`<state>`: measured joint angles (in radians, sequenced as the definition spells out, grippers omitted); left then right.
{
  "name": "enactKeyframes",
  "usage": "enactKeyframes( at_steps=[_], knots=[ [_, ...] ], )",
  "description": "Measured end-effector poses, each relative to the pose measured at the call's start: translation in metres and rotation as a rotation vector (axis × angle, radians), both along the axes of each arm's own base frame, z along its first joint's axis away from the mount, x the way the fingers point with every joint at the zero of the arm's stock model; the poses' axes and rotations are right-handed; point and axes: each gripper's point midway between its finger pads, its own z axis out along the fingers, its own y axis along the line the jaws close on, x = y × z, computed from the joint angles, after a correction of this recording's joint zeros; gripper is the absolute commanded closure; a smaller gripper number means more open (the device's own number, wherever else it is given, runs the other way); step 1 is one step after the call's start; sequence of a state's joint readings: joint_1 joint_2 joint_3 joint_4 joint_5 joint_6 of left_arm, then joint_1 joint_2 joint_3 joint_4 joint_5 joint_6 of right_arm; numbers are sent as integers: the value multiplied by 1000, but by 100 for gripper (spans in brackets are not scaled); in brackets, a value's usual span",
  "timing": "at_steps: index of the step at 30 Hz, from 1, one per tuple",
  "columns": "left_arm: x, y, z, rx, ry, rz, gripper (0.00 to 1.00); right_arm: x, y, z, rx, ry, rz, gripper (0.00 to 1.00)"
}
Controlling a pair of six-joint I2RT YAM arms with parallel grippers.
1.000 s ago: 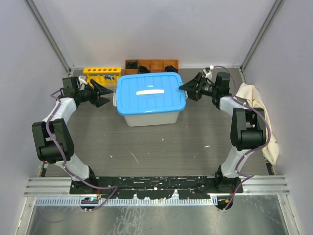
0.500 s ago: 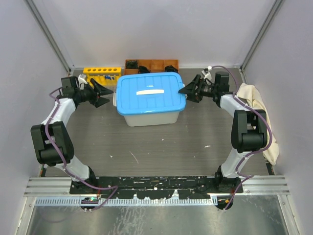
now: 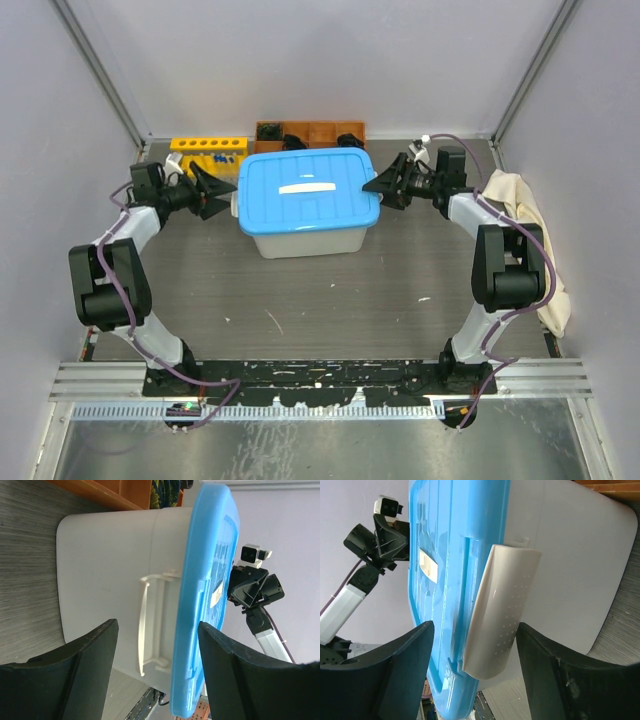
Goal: Organize the chemistry lab equipment
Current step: Close the lid of the storage box.
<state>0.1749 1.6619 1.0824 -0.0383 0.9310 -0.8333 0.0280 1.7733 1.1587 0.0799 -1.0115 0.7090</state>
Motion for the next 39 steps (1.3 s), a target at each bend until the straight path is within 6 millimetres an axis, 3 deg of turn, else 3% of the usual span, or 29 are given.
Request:
enactKeyframes(
  at_steps=[4,24,39],
  knots=[
    [1,-5,-9,-34,9,-27,33,-1,2,1,4,1,6,29],
    [6,-37,-4,-70,-43,-93,36,-2,6,0,1,6,7,32],
    [7,-35,-1,13,-23,-93,43,-3,8,-9,-56,3,8,36]
  ],
)
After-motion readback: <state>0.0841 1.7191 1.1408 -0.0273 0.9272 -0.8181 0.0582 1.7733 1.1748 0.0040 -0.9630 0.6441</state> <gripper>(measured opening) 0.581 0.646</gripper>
